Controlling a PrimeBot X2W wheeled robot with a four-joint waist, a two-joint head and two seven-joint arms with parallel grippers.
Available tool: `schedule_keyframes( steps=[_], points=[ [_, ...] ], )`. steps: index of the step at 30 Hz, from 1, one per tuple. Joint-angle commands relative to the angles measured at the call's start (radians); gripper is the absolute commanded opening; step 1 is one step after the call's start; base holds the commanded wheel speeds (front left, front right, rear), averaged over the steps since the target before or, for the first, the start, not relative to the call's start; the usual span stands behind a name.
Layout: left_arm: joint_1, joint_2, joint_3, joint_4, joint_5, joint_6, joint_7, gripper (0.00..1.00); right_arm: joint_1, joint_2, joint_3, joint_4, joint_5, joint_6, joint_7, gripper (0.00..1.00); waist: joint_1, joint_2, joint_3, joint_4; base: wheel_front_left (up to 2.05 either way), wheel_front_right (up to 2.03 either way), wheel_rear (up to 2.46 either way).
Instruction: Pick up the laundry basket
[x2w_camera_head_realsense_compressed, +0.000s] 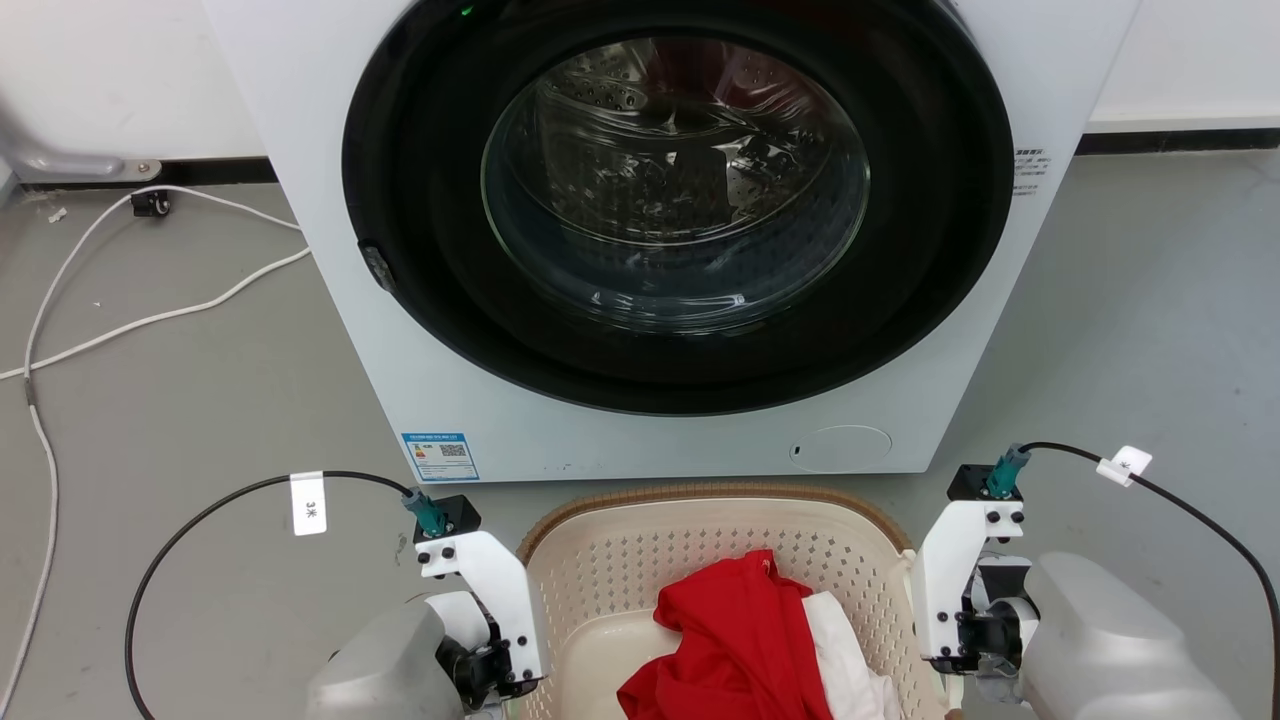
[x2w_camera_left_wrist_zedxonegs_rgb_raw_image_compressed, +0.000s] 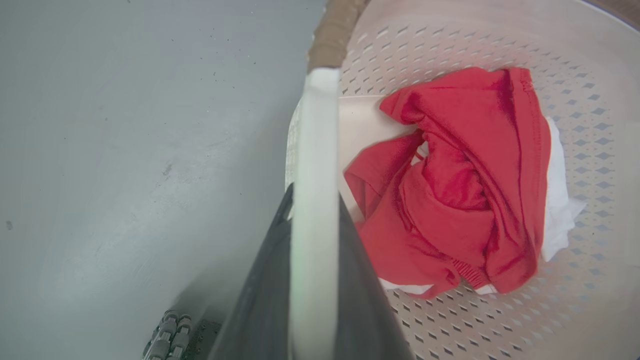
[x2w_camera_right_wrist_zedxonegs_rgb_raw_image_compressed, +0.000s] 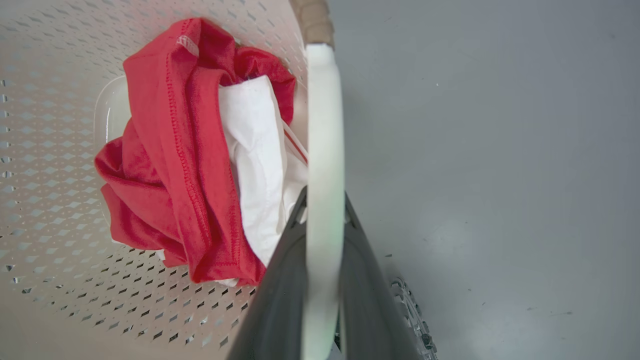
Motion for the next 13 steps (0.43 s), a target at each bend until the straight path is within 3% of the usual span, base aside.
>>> schedule_keyframes(
  steps=[1, 13],
  points=[
    [-0.002, -0.028, -0.001, -0.017, -0.01, -0.008, -0.003, 0.0, -0.005, 0.032, 0.003, -0.009, 0.004, 0.012, -0.003, 0.0, 0.0, 0.0, -0.001, 0.0, 0.0, 0.0, 0.0],
    [-0.004, -0.028, -0.007, -0.017, -0.013, -0.008, -0.009, 0.0, -0.008, 0.032, 0.005, -0.009, 0.01, 0.012, -0.009, 0.0, 0.0, 0.0, 0.0, 0.002, 0.0, 0.0, 0.0]
  ],
)
